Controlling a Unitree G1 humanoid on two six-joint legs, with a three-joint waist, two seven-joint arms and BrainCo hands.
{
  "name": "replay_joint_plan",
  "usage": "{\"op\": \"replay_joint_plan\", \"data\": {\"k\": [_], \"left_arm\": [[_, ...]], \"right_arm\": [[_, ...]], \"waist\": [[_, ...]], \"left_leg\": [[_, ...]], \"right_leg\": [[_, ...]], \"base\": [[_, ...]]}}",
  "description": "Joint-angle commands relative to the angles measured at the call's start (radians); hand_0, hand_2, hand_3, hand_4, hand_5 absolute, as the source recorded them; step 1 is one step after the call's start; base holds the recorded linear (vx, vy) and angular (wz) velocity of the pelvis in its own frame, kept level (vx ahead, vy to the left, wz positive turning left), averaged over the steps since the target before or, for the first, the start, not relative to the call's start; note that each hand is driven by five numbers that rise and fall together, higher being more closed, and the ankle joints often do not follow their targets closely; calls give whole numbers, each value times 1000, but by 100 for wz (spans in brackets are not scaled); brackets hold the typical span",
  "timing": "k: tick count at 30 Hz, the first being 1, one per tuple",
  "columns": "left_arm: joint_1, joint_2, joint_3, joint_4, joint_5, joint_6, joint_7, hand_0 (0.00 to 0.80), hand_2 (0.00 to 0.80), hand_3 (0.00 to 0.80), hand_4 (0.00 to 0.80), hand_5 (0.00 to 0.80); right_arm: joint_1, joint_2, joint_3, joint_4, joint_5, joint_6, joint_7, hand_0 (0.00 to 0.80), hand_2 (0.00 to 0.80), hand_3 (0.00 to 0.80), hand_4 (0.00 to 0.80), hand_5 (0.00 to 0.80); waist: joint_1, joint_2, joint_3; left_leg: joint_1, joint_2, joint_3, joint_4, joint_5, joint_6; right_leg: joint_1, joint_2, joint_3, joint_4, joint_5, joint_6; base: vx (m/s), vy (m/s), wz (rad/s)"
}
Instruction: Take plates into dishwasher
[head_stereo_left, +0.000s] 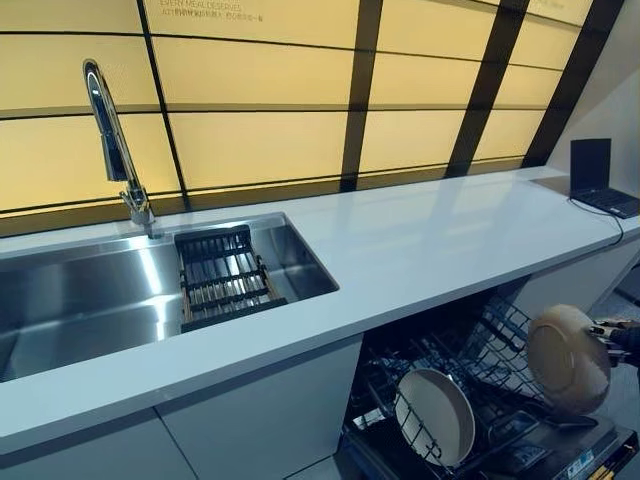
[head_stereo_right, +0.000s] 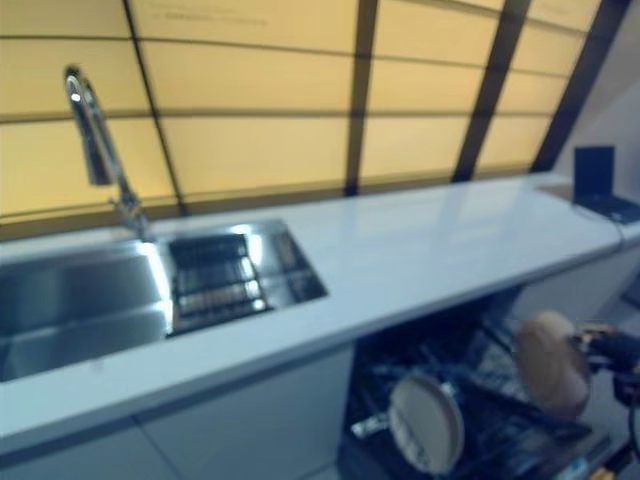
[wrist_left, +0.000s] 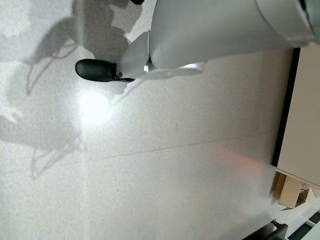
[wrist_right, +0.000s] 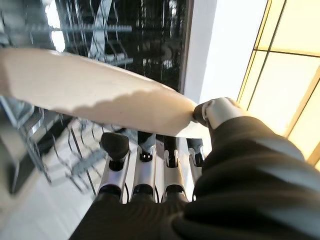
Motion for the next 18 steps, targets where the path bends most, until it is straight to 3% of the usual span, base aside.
{"op": "replay_joint_plan", "data": {"k": [1,18], "left_arm": [[-35,37,3,-8,2,-32,-26,0,0,0,0,0],[-73,25,-43,-43,-81,-52,-19,0,0,0,0,0]], "right_arm": [[-63,28,-20,-53,49,-40,-47,800,800,800,800,800],[-162,63,90,-67,-11,-47,-82,800,800,800,800,800]], "waist": [[12,-41,9],[10,8,98]], "left_leg": [[31,0,-57,1,-64,10],[-30,7,-81,1,-28,-11]], "right_leg": [[-1,-74,0,3,10,91],[-43,-80,-13,3,12,76]], "base": [[-68,-54,2],[-45,-37,4]]}}
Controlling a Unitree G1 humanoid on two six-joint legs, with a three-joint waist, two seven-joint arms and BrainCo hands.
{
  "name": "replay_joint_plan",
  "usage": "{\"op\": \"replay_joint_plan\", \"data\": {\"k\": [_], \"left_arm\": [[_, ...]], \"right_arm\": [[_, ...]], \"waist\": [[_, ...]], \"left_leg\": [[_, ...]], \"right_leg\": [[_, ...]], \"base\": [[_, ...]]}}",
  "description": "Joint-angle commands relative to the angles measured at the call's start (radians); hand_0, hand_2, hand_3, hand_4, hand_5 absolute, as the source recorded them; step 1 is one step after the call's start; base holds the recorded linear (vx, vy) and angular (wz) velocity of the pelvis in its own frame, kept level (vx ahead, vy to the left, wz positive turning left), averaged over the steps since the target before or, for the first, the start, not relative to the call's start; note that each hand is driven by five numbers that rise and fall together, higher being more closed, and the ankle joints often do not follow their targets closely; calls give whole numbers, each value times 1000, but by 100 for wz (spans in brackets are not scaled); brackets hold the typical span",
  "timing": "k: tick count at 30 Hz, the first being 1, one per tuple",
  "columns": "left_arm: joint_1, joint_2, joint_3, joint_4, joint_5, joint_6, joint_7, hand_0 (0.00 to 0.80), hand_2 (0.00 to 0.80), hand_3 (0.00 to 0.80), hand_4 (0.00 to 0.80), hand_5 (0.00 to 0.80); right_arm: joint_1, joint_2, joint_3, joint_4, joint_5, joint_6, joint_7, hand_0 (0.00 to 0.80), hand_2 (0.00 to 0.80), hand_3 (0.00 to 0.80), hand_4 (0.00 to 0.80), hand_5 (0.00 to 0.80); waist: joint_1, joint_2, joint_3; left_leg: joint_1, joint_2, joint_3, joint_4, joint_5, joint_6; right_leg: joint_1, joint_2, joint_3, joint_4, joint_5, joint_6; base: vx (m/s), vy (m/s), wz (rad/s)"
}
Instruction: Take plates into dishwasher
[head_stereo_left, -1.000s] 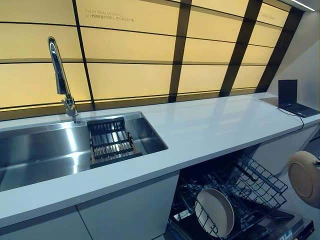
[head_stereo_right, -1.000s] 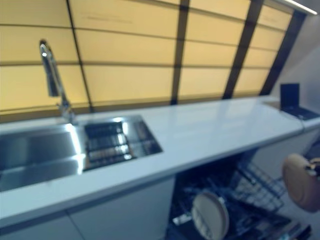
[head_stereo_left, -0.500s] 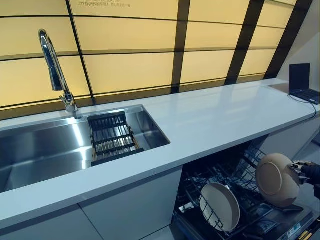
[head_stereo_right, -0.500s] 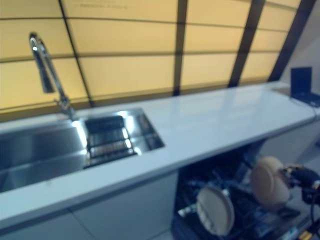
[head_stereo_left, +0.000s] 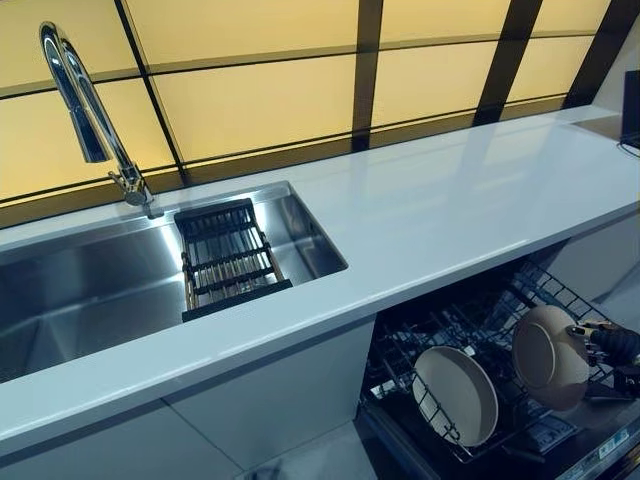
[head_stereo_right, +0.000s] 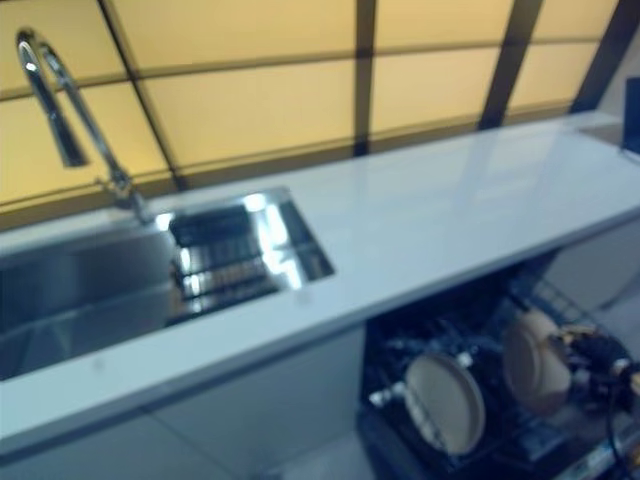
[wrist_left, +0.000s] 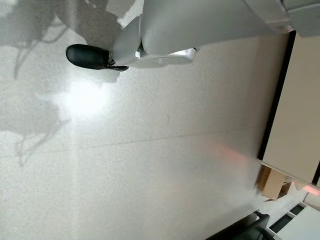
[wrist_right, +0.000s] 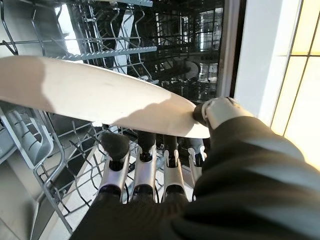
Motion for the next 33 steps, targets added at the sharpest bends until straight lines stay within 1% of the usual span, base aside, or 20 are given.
{"op": "replay_joint_plan", "data": {"k": [1,5,12,15,20,22,23,24,27,33], "left_arm": [[-50,46,-33,-3,-39,-49,-7,0,0,0,0,0],[-58,49,-39,-5,-53,-49,-15,0,0,0,0,0],[-65,45,-46,-3,-63,-50,-24,0,0,0,0,0],[-75,42,-46,2,-67,-54,-27,0,0,0,0,0],[-83,37,-50,-11,-75,-55,-14,0,0,0,0,0],[-84,36,-53,-15,-78,-55,-11,0,0,0,0,0],[-85,35,-56,-17,-82,-57,-8,0,0,0,0,0],[-85,34,-56,-19,-82,-58,-6,0,0,0,0,0],[-85,36,-60,-31,-88,-60,-6,0,0,0,0,0],[-90,41,-66,-28,-96,-61,-17,0,0,0,0,0]], "right_arm": [[-136,34,57,-33,-5,-49,-9,800,800,800,800,800],[-156,49,74,-47,-5,-45,-20,800,800,800,800,800],[-164,76,81,-65,14,-37,-1,800,800,800,800,800],[-159,90,92,-71,-23,-42,-4,800,800,800,800,800],[-149,98,116,-82,-156,-53,-14,800,800,800,800,800],[-148,94,128,-84,-185,-58,-13,800,800,800,800,800],[-149,91,142,-86,-240,-64,-10,800,800,800,800,800],[-149,88,149,-84,-250,-66,-8,800,800,800,800,800],[-151,73,204,-98,-416,-77,-9,800,800,800,800,800],[-158,51,262,-91,-554,-84,-3,800,800,800,800,800]], "waist": [[11,-59,-1],[11,-46,19],[9,-28,32],[7,-23,36],[5,-13,43],[4,-10,47],[4,-7,50],[4,-5,51],[6,4,66],[7,11,77]], "left_leg": [[22,9,-56,-3,-38,-9],[13,8,-58,-3,-31,-13],[6,6,-63,-3,-25,-18],[3,5,-64,-3,-23,-19],[-3,4,-64,-3,-18,-21],[-5,3,-63,-3,-17,-21],[-6,3,-63,-3,-15,-21],[-7,3,-63,-3,-14,-21],[-13,-2,-67,-3,-10,-21],[-17,-4,-68,-3,-8,-21]], "right_leg": [[-4,-76,11,2,13,82],[-10,-79,8,2,14,79],[-14,-82,4,2,10,75],[-16,-83,3,2,9,75],[-21,-85,4,2,10,74],[-22,-85,4,2,10,74],[-24,-85,4,2,11,74],[-25,-85,4,2,11,74],[-28,-86,5,2,13,74],[-31,-88,4,2,12,75]], "base": [[-45,-35,0],[-44,-27,1],[-10,-9,2],[0,0,0],[0,0,0],[0,0,0],[0,0,0],[0,0,0],[-23,-5,4],[-11,-3,5]]}}
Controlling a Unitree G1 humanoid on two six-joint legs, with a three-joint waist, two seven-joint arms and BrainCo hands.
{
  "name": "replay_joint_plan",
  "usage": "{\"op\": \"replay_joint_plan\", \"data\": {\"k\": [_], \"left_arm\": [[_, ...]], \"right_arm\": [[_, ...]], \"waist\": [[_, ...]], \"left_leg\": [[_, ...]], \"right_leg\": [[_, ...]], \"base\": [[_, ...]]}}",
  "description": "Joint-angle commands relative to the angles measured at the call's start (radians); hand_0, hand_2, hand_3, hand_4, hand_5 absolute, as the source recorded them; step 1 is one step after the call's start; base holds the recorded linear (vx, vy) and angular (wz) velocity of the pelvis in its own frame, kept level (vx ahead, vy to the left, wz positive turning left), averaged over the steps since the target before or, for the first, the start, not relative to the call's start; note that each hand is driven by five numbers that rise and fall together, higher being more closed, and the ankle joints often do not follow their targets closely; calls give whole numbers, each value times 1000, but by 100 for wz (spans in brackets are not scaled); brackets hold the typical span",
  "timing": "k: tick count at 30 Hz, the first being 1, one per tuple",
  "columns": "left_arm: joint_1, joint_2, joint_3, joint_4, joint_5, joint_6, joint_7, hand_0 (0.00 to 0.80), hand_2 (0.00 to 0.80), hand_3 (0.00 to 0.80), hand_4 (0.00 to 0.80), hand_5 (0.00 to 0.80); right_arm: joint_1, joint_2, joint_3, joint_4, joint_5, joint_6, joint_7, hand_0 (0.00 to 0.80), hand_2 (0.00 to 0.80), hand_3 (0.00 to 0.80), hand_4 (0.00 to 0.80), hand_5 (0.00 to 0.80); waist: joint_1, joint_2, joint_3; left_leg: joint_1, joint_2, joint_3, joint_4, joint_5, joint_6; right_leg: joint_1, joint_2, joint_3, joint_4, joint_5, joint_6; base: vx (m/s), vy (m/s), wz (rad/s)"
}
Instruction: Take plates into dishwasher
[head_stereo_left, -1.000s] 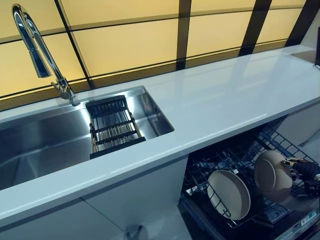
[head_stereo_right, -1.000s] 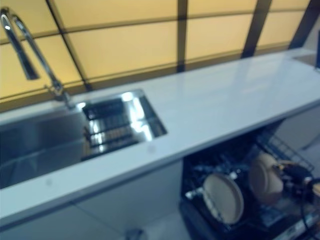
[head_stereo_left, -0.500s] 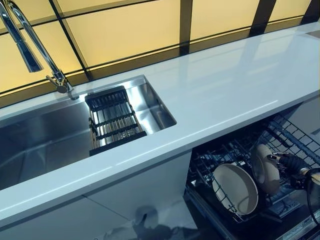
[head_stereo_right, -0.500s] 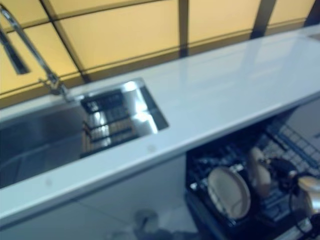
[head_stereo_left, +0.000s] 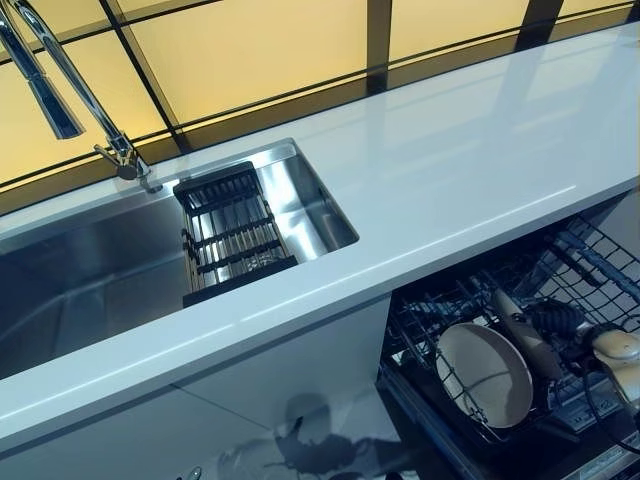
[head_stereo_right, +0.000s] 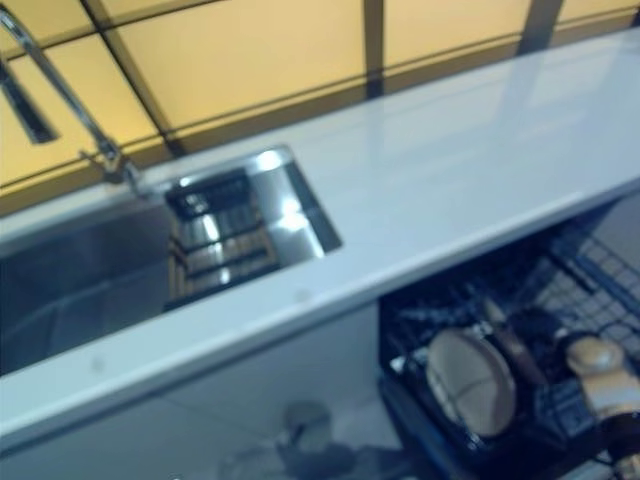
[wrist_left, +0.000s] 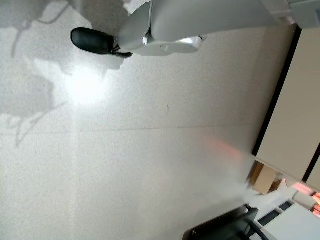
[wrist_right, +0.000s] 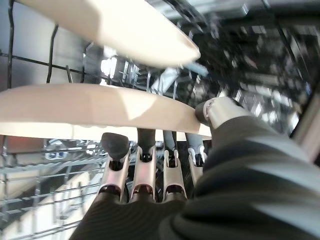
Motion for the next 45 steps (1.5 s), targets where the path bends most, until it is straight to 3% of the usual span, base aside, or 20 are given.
{"op": "replay_joint_plan", "data": {"k": [1,12,29,36,45], "left_arm": [[-44,50,-33,22,-45,-42,-14,0,0,0,0,0],[-59,68,-37,7,-37,-32,-4,0,0,0,0,0],[-51,93,-30,-24,-21,-12,24,0,0,0,0,0],[-47,109,-38,-28,-13,-3,30,0,0,0,0,0],[-47,111,-41,-17,-15,-6,37,0,0,0,0,0]], "right_arm": [[-25,-36,97,33,-150,-18,0,800,800,800,800,800],[-21,-93,189,51,-371,-18,2,800,800,800,800,800],[29,-160,104,80,-309,-3,-90,800,800,800,800,800],[-6,-278,108,180,-402,-27,-165,800,800,800,800,800],[-14,-331,148,217,-485,-29,-169,800,800,800,800,800]], "waist": [[4,-77,-15],[11,-89,-6],[9,-116,-16],[13,-142,-31],[14,-155,-49]], "left_leg": [[17,0,-40,-4,-19,-21],[9,1,-43,-4,-18,-19],[11,13,-39,-4,-19,-18],[17,20,-33,-4,-23,-18],[19,26,-26,-4,-24,-18]], "right_leg": [[-8,-81,30,1,11,80],[-13,-80,30,1,13,86],[-10,-67,33,1,13,88],[-3,-59,34,1,12,91],[-2,-54,36,1,8,95]], "base": [[0,0,0],[-1,-8,1],[-4,-12,1],[1,-19,1],[1,-1,0]]}}
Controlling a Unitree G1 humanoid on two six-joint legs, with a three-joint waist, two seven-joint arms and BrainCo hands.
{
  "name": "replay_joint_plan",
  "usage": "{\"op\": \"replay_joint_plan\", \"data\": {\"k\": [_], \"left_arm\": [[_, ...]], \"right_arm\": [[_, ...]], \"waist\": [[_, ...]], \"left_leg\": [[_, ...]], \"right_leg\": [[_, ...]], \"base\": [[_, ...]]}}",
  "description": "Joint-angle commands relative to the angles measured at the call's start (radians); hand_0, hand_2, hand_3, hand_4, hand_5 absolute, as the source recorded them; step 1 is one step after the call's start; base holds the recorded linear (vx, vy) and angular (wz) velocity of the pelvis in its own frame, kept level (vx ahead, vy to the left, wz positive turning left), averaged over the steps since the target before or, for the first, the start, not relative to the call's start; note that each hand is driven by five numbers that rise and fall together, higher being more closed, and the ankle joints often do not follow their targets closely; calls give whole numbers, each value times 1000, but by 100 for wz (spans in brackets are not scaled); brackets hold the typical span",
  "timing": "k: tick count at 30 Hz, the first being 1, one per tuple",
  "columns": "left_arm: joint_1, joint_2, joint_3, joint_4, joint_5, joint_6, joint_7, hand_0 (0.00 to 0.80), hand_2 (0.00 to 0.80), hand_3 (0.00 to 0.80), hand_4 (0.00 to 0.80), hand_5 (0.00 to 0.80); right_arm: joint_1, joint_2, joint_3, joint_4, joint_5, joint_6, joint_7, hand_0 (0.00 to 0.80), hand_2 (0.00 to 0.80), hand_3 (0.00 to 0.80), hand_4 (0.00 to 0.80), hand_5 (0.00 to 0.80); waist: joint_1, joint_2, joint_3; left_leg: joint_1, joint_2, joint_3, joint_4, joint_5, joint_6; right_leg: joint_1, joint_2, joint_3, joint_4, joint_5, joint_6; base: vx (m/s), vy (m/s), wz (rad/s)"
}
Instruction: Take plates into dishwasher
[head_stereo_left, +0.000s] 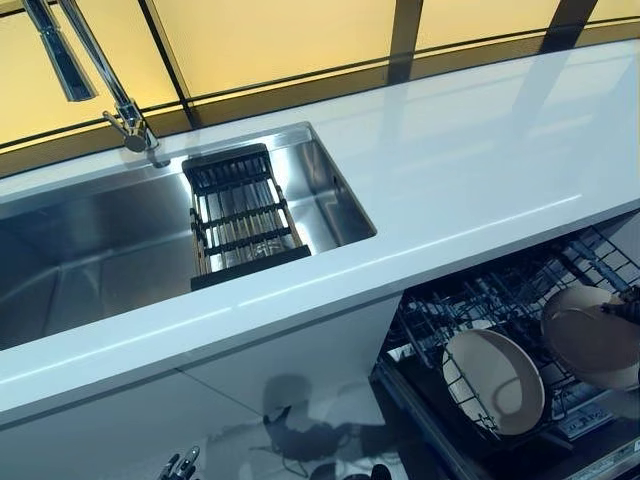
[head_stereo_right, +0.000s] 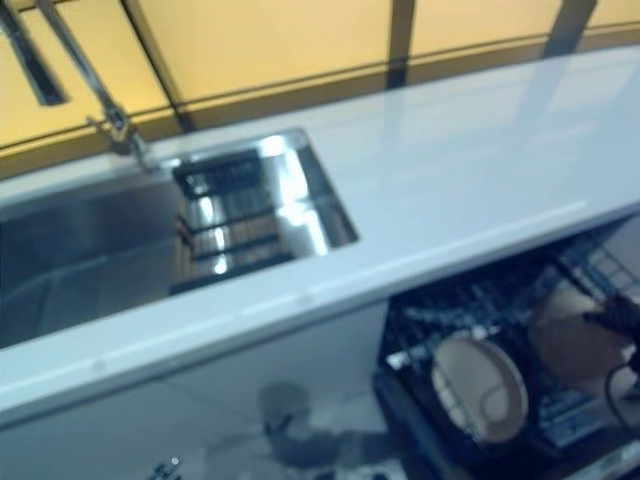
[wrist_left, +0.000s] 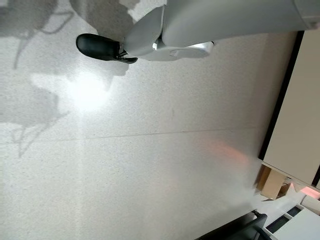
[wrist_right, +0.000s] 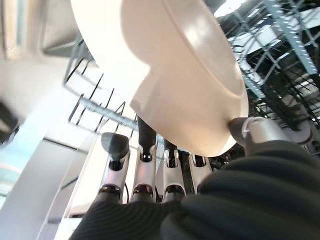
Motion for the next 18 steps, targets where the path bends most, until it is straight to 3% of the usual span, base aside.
{"op": "replay_joint_plan", "data": {"k": [1,10,18], "left_arm": [[-12,60,-20,36,-13,-15,7,0,0,0,0,0],[-21,53,-13,40,0,-17,5,0,0,0,0,0],[-24,37,-20,35,-10,-14,-4,0,0,0,0,0]], "right_arm": [[3,-52,76,46,-68,22,-11,800,800,800,800,800],[49,72,49,37,-20,4,-62,800,800,800,800,800],[39,147,55,10,36,33,-57,800,800,800,800,800]], "waist": [[-6,-80,-86],[1,-62,-77],[3,-31,-70]], "left_leg": [[13,32,-5,-4,-28,-23],[10,29,-11,-4,-29,-20],[6,21,-17,-4,-28,-21]], "right_leg": [[-19,-49,45,-2,5,97],[-19,-56,39,-2,4,95],[-23,-65,34,-2,3,91]], "base": [[0,0,0],[0,0,0],[-7,15,0]]}}
